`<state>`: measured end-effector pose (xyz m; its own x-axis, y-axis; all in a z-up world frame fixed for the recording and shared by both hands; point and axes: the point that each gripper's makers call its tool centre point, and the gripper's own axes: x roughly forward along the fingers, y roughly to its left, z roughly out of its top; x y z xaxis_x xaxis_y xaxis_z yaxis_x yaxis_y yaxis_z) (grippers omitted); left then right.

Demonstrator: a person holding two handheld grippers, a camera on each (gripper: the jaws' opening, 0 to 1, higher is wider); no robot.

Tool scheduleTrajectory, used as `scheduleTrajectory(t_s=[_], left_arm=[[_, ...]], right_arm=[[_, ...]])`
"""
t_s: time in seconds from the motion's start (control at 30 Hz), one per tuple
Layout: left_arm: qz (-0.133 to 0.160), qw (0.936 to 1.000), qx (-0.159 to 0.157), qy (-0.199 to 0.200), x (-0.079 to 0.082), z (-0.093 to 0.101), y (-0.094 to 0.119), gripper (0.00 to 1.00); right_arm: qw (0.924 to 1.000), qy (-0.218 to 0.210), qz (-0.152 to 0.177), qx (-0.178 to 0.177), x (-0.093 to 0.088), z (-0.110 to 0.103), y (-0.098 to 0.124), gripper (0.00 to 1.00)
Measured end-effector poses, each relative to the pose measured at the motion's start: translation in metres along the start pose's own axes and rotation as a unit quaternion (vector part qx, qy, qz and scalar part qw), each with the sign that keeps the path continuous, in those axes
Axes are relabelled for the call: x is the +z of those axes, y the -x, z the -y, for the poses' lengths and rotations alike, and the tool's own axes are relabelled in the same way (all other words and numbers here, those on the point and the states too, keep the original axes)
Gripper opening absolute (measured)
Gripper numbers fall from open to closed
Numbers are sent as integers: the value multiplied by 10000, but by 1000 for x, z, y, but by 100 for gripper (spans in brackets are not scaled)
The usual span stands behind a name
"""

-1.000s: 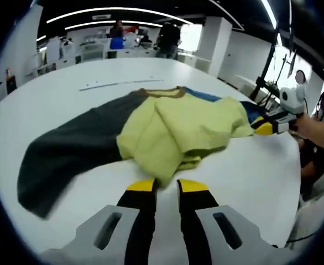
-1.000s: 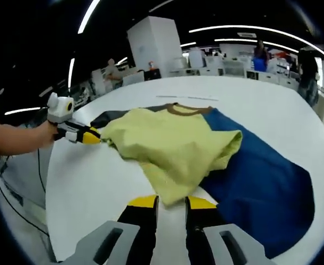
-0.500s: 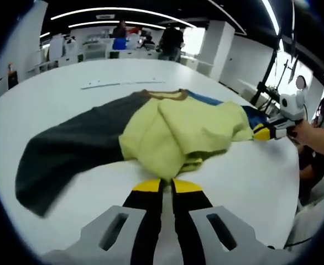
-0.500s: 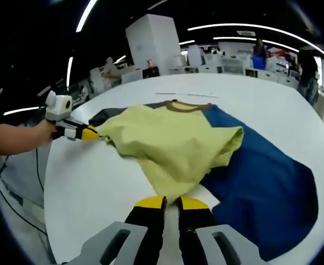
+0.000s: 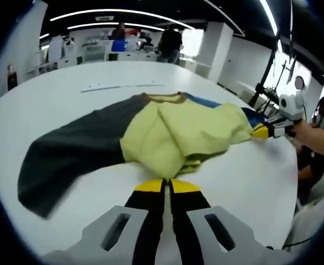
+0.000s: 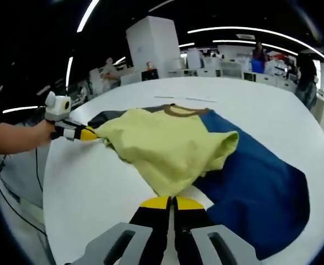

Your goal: Fold the garment on the visible template until the final outline fits inside the template.

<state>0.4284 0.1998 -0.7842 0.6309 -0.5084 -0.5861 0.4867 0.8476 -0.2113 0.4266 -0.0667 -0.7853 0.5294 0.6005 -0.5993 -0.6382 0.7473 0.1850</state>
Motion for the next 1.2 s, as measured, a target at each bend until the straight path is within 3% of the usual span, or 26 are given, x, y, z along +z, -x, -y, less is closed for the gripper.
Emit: scheduleTrajectory(t_s=[0.67,1.2], left_arm=[[161,9998,67,-74,8,-11,36,0],[541,9984,-44,-145,24,9,84,0]], right_arm=[[9995,-128,282,-73,17,10,41,0],[9989,46,434,-192,24,13,79,0]])
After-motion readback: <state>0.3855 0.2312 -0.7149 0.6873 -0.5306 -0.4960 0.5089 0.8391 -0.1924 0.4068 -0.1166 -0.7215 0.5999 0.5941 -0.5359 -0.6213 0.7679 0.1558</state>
